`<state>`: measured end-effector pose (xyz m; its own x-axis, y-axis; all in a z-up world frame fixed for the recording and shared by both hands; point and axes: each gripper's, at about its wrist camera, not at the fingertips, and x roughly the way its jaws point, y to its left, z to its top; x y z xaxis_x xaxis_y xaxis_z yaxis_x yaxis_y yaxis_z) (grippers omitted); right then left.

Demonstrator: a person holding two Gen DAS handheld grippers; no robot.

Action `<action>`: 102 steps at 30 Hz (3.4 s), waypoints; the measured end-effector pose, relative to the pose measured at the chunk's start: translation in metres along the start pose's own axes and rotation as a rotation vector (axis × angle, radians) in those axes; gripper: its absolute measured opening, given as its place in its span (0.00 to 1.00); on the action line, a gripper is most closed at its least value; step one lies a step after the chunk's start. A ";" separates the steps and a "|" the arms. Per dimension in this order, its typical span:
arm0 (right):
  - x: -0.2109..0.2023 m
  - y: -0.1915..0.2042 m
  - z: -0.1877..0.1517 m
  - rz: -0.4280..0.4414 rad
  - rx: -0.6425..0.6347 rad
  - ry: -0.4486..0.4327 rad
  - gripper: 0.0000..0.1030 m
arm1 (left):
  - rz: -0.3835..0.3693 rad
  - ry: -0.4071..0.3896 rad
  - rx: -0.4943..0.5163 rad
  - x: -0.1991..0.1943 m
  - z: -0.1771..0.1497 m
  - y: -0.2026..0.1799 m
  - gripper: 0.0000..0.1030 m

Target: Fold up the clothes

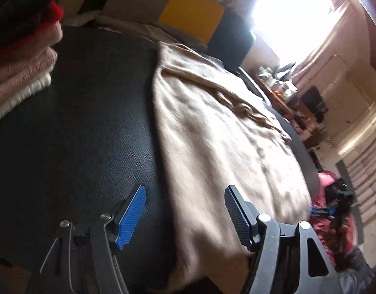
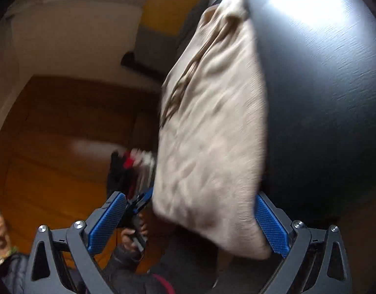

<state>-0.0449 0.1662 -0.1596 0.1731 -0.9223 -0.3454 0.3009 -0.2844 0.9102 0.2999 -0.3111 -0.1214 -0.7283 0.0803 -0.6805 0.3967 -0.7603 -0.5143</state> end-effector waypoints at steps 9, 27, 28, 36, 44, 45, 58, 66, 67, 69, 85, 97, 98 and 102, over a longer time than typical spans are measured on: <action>0.033 0.004 -0.024 0.115 -0.061 0.076 1.00 | -0.023 0.032 0.037 -0.002 -0.018 -0.017 0.66; 0.073 0.013 -0.031 -0.155 -0.138 0.213 0.27 | -0.010 0.218 -0.015 0.036 -0.015 -0.038 0.13; 0.074 0.012 -0.032 -0.144 -0.140 0.212 0.28 | 0.000 0.222 0.003 0.036 -0.014 -0.040 0.13; 0.089 0.033 -0.041 -0.107 -0.203 0.232 0.30 | -0.109 0.230 0.055 0.029 -0.016 -0.050 0.07; 0.086 0.071 -0.003 -0.029 -0.244 0.103 0.19 | -0.373 0.073 0.039 0.004 0.026 -0.058 0.07; 0.086 0.073 0.006 -0.022 -0.238 0.089 0.19 | -0.394 0.052 0.039 0.004 0.039 -0.059 0.07; 0.100 0.086 0.183 -0.097 -0.193 -0.122 0.19 | -0.374 -0.083 -0.067 0.116 0.234 -0.025 0.07; 0.118 0.010 0.197 -0.142 -0.032 -0.119 0.04 | -0.236 0.113 -0.140 0.164 0.172 0.008 0.05; 0.113 0.011 0.187 -0.134 -0.041 -0.118 0.04 | -0.243 0.115 -0.150 0.157 0.159 0.009 0.05; 0.104 0.014 0.169 -0.124 -0.049 -0.111 0.04 | -0.256 0.117 -0.171 0.143 0.135 0.009 0.06; 0.101 0.083 0.065 -0.104 -0.163 0.145 0.62 | -0.396 0.109 -0.308 0.077 0.079 -0.007 0.06; 0.084 0.048 0.151 0.036 0.047 -0.138 0.67 | -0.510 0.005 -0.611 0.116 0.136 0.036 0.11; 0.087 0.040 0.154 0.041 0.080 -0.146 0.66 | -0.498 0.012 -0.651 0.125 0.137 0.042 0.11; 0.081 0.040 0.157 0.045 0.070 -0.181 0.66 | -0.415 -0.008 -0.617 0.116 0.140 0.053 0.13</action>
<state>-0.1661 0.0393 -0.1148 0.0119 -0.9647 -0.2632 0.2294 -0.2536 0.9397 0.1584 -0.4325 -0.1540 -0.8897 0.2756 -0.3640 0.3281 -0.1685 -0.9295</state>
